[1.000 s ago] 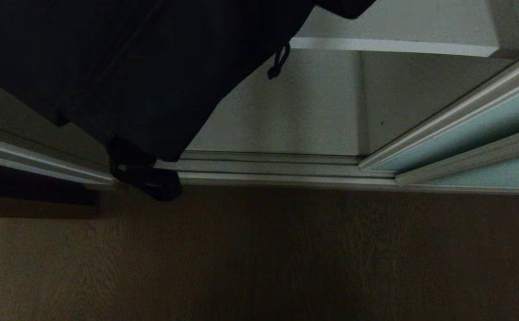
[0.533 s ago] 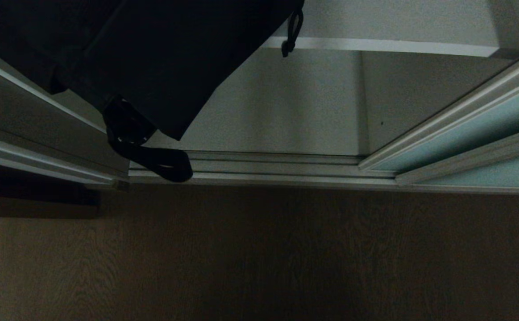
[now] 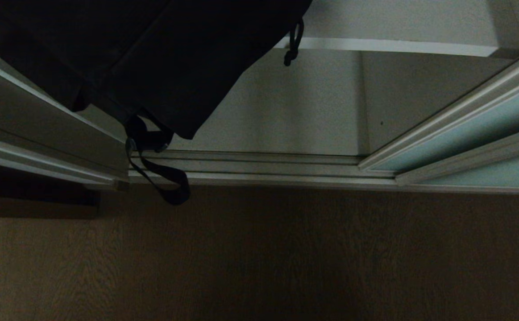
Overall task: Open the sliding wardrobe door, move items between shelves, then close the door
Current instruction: Place the bag on the higher shelf
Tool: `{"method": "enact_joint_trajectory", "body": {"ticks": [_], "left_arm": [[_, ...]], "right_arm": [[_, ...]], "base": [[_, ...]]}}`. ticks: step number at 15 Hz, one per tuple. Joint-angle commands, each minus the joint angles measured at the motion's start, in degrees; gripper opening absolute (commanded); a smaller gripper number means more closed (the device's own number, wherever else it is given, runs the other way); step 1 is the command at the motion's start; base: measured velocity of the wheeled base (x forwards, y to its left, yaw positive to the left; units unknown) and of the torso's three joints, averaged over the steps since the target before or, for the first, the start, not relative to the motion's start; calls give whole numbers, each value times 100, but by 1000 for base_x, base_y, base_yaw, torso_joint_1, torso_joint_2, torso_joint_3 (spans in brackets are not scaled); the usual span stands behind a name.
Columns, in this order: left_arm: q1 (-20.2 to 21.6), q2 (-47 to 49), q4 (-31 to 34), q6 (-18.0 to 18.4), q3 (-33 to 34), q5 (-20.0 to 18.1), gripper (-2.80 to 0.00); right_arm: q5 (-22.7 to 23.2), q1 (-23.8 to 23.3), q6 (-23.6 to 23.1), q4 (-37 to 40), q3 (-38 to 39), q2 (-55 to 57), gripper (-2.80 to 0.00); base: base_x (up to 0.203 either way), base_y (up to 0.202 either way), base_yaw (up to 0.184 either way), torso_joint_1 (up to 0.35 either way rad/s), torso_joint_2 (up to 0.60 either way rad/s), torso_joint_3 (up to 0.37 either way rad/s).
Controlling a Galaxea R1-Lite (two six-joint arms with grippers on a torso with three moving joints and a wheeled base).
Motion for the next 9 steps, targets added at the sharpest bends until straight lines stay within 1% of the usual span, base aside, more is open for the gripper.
{"method": "enact_joint_trajectory", "body": {"ticks": [1, 2, 3, 5, 7, 9], "left_arm": [[1, -20, 172, -6, 6, 93, -280], [1, -42, 343, -26, 4, 88, -280], [1, -61, 364, -24, 6, 87, -280], [-4, -61, 300, 39, -2, 90, -280], [1, -105, 299, 4, -2, 96, -280], [1, -105, 292, 55, 7, 119, -280]], "right_arm": [[0, 0, 2, -3, -4, -2, -280], [0, 0, -2, -3, 5, -2, -280], [0, 0, -2, -3, -4, -2, -280], [0, 0, 0, -3, -1, -2, -280], [0, 0, -2, -3, -4, -2, -280], [0, 0, -2, -3, 5, -2, -280]], "base": [[0, 0, 0, 0, 0, 0], [0, 0, 0, 0, 0, 0], [0, 0, 0, 0, 0, 0], [0, 0, 0, 0, 0, 0], [0, 0, 0, 0, 0, 0], [0, 0, 0, 0, 0, 0]]}}
